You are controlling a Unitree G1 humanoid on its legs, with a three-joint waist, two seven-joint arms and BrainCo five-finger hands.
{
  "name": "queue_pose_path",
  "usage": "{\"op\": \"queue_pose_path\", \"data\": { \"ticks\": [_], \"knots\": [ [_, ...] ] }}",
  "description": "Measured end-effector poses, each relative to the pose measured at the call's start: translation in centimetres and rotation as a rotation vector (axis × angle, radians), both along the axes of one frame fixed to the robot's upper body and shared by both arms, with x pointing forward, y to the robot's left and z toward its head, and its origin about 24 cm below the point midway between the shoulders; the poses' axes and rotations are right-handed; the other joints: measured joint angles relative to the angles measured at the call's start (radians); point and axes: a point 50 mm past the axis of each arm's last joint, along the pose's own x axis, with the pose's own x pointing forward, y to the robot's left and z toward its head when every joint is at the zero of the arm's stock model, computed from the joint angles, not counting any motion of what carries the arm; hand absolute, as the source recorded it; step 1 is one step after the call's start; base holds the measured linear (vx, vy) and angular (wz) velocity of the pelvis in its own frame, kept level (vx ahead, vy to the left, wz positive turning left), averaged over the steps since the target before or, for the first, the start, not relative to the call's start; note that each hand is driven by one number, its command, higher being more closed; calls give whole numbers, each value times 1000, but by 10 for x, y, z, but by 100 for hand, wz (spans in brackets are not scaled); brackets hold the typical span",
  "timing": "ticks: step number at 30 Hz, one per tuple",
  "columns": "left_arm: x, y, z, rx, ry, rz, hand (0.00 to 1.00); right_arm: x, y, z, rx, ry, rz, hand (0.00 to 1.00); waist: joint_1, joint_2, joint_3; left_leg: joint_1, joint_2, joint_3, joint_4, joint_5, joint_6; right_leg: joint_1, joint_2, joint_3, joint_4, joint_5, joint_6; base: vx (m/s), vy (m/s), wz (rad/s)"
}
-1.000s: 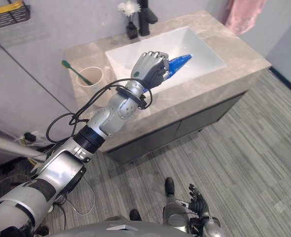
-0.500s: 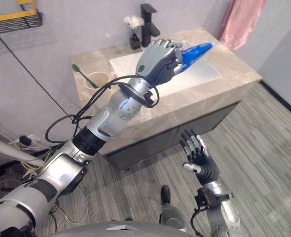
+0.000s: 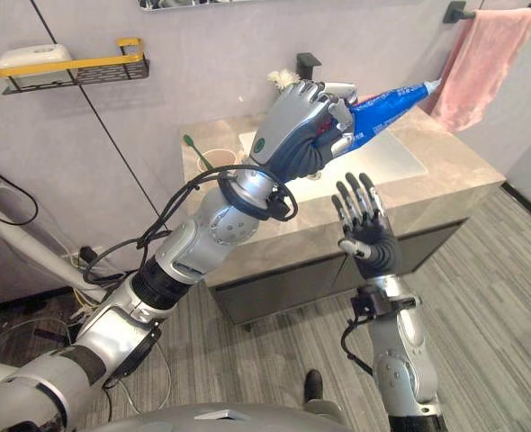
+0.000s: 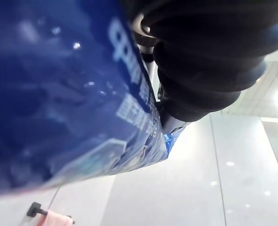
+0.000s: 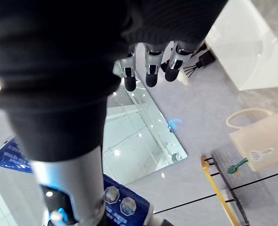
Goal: Organize washtable
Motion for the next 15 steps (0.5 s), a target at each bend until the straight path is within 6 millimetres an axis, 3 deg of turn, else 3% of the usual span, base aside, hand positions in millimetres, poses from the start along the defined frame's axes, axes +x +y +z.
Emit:
{"op": "queue_pose_path", "data": {
  "ticks": [6, 15],
  "knots": [
    [-3, -4, 2, -38, 11, -26, 100, 12, 8, 19, 41, -73, -16, 0, 7, 0, -1, 0, 3, -16, 1, 3, -3, 7, 1, -12, 0, 1, -1, 12, -12, 9],
    [-4, -5, 1, -48, 18, -34, 100, 20, 19, 31, 105, -113, 19, 0, 22, -9, -13, 2, 3, -39, -2, 11, -2, 21, -2, -36, -2, -1, -3, -11, -5, 7]
  ]
}}
